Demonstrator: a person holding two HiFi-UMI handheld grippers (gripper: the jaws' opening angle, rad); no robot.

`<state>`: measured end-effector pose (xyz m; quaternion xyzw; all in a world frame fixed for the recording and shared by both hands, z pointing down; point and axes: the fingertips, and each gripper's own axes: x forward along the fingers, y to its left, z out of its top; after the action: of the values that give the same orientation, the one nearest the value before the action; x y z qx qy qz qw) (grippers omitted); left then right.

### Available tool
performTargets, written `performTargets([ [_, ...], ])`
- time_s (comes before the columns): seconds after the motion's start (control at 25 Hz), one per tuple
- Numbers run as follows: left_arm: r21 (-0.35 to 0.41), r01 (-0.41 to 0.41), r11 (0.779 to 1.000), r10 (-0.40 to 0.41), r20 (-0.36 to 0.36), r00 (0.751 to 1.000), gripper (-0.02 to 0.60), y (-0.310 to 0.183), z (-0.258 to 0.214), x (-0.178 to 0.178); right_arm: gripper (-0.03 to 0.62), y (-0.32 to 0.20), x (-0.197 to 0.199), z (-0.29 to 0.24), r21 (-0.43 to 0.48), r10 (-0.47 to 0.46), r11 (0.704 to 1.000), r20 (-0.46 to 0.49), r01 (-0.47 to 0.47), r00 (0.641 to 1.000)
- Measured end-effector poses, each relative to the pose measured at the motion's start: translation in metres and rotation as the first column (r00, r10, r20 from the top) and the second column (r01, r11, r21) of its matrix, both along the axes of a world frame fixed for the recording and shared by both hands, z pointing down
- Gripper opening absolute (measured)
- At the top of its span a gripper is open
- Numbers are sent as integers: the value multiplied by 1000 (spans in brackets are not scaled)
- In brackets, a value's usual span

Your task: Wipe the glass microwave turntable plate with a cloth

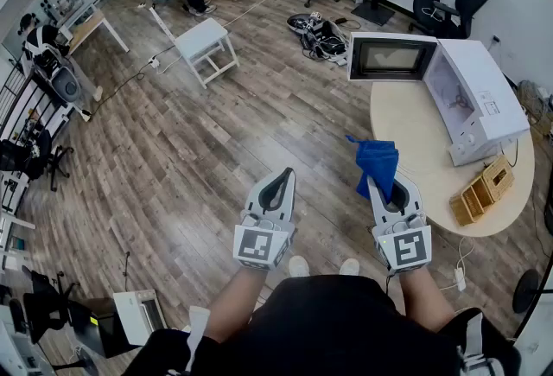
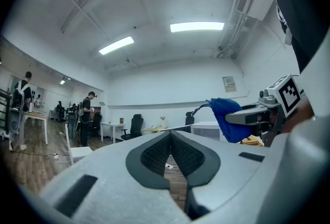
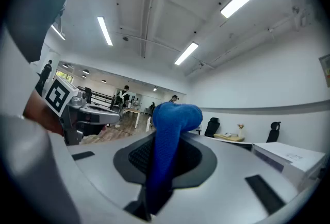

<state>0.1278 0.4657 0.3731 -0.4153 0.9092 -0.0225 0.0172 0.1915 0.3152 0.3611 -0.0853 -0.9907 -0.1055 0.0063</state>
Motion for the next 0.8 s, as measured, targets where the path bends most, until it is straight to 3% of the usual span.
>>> performTargets([
  [0.28,-9,25,1000,-25,-9,1000,5,23,12,-7,60,23,-15,-13,55,-31,998,52,28,998],
  [0.44,-3,36,999,-36,-20,999,5,37,16,-20,66,31,-21,-11,-25,0,1000,49,1,999],
  [0.8,-9,-29,1000,30,10,1000,5,63,15,-56,67,51,-47,-1,-28,79,997,74,-77,994],
])
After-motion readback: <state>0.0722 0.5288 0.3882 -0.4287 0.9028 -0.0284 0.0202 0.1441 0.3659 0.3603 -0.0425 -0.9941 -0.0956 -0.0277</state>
